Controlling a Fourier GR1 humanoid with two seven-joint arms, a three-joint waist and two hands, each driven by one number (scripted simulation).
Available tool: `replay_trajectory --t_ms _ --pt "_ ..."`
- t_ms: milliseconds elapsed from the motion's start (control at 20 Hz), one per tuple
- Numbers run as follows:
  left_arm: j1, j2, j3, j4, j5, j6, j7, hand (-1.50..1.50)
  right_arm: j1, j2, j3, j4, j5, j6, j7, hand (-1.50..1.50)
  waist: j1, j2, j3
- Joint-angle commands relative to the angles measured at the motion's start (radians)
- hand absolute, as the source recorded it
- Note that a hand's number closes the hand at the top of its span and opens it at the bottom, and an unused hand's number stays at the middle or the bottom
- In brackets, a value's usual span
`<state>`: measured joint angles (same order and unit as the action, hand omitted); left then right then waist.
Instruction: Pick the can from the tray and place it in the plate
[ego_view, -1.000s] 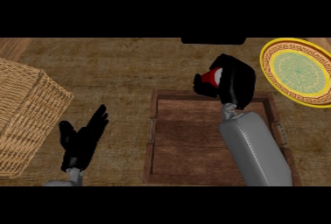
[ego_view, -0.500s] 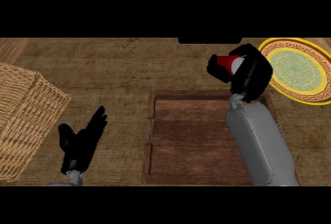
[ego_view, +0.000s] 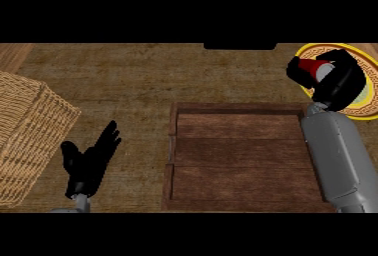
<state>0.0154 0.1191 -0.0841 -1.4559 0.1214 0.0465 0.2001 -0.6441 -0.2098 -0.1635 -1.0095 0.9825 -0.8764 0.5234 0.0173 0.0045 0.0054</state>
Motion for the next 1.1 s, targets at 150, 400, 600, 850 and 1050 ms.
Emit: replay_trajectory --t_ms 150,400,600,850,1050 --pt "-0.053 -0.042 -0.019 0.074 -0.035 0.035 0.014 0.0 -0.071 -0.175 -0.149 0.237 -0.238 -0.082 -0.262 1.5 0.006 0.012 -0.003" --pt "-0.006 -0.014 -0.01 0.018 -0.008 -0.009 0.016 0.0 -0.114 -0.285 -0.242 0.379 -0.393 -0.035 -0.476 1.5 0.023 0.014 -0.001" --pt "-0.009 -0.031 -0.036 0.013 -0.034 0.004 0.011 0.0 -0.101 -0.323 -0.313 0.476 -0.478 -0.017 -0.64 1.5 0.027 0.017 0.0" --pt "-0.014 -0.037 -0.046 0.0 -0.035 0.004 0.024 0.0 -0.133 -0.441 -0.299 0.695 -0.417 0.167 -0.496 -1.5 0.056 0.033 0.0" --pt "-0.033 -0.02 -0.027 0.013 -0.026 -0.011 0.017 0.0 -0.141 -0.43 -0.308 0.76 -0.441 0.266 -0.546 -1.5 0.065 0.036 0.003"
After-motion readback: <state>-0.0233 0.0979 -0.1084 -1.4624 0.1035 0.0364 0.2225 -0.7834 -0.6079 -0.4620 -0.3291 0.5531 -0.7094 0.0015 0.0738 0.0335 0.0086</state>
